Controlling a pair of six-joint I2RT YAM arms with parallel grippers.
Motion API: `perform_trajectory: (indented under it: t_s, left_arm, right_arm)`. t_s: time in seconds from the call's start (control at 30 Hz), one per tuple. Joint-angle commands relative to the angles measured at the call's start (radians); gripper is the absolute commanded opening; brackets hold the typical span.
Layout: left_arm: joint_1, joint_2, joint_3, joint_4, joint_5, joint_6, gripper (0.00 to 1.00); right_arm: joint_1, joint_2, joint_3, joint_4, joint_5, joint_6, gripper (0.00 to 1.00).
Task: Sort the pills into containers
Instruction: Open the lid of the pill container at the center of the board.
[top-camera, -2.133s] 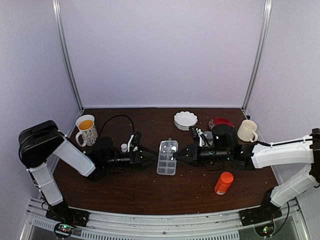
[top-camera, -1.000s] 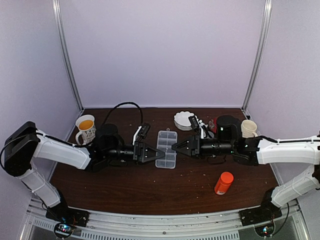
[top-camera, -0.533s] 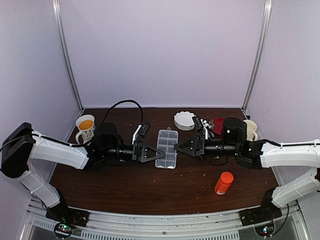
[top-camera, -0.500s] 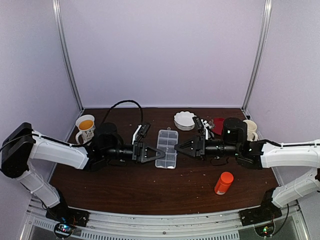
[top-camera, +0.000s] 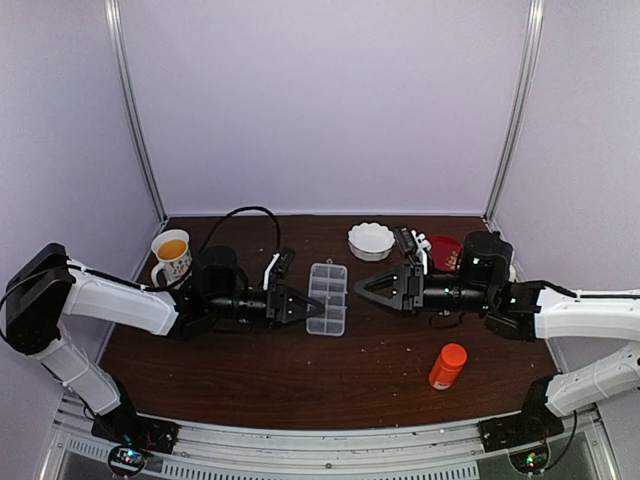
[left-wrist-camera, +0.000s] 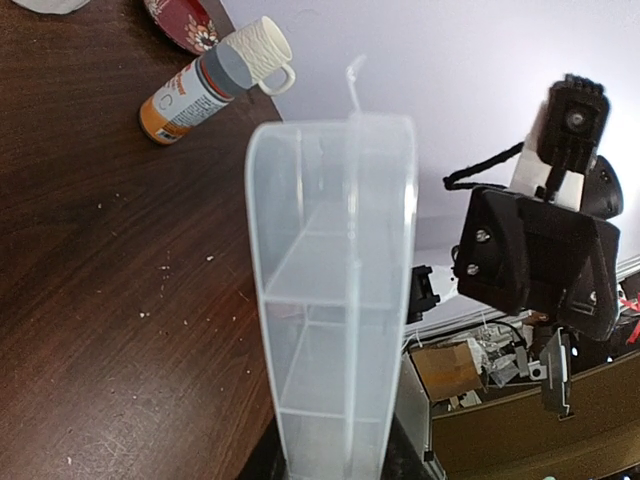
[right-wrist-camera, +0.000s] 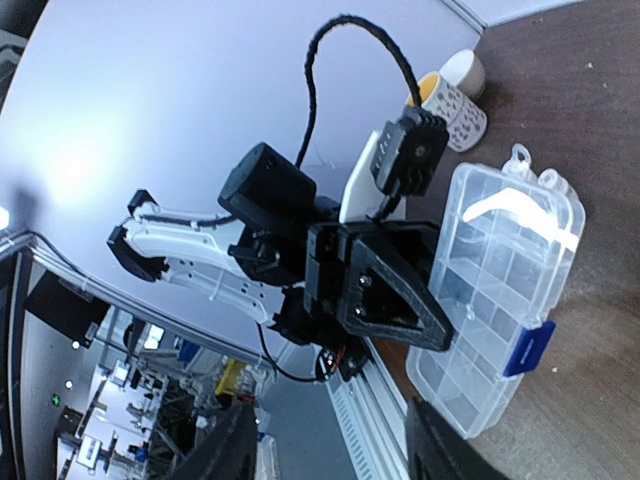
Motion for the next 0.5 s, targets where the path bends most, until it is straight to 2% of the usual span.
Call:
perform_trajectory:
  t_s: [0.0,0.07,0.17,0.37,0.47]
  left_arm:
    - [0.001,-0.013,0.000,0.131,0.029,-0.041,0.01]
    - [0.001,-0.030,0.007,0.134,0.040,-0.046,0.01]
    - [0.001,-0.047,0.022,0.169,0.076,-0.081,0.01]
    - [-0.005,-0.067,0.061,0.235,0.129,-0.147,0.01]
    - [-0.011,-0.066,0.083,0.248,0.150,-0.161,0.01]
  right_arm:
    - [0.000,-0.012,0.012,-0.073,0.050,-0.059,0.63]
    - [0.000,-0.003,0.014,-0.088,0.068,-0.074,0.73]
    - [0.000,0.022,0.043,-0.116,0.074,-0.100,0.78]
    - [0.007,0.050,0.112,-0.117,0.058,-0.127,0.75]
    - [0.010,0.064,0.128,-0.078,0.035,-0.121,0.71]
